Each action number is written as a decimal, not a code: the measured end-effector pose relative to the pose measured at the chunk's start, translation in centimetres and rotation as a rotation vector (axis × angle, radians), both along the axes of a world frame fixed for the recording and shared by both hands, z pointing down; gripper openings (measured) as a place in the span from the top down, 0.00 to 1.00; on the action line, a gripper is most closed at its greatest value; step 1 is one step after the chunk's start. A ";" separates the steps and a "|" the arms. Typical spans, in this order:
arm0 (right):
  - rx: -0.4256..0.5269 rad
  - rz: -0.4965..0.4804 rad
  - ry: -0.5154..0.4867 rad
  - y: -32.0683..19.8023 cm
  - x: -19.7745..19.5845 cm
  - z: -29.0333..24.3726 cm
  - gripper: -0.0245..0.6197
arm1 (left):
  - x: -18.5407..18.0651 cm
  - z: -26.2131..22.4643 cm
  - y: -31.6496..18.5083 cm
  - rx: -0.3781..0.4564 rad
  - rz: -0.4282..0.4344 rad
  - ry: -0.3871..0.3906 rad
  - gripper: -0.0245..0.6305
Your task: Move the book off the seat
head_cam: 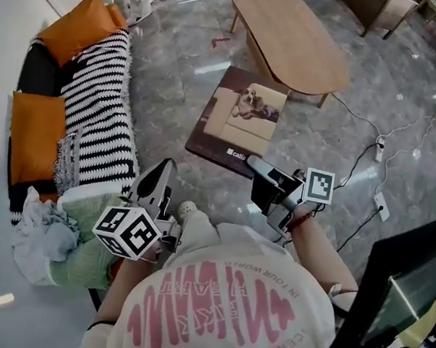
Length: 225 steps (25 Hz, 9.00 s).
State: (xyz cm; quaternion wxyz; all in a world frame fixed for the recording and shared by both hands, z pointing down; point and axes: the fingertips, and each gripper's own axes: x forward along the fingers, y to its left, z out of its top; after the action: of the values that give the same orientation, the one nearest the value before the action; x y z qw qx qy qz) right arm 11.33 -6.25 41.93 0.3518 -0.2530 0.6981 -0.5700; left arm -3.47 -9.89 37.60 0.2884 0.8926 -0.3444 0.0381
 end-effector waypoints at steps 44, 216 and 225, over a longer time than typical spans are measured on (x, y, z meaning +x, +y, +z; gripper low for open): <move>-0.103 0.518 -0.028 -12.7 10.7 3.0 0.68 | 12.9 1.9 -20.3 -0.031 0.509 -0.047 0.95; -1.071 0.578 0.134 -21.2 40.6 39.3 0.52 | 42.9 12.5 -43.2 -0.223 0.495 -0.301 0.95; -0.636 0.698 0.113 -29.1 46.7 27.6 0.53 | 42.8 9.1 -44.7 -0.144 0.526 -0.197 0.95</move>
State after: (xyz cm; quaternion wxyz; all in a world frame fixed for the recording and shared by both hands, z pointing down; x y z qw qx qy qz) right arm 58.01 -35.37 69.57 0.3889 -0.5984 0.3801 -0.5884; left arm 39.30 -54.64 46.72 0.2966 0.9204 -0.1237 0.2227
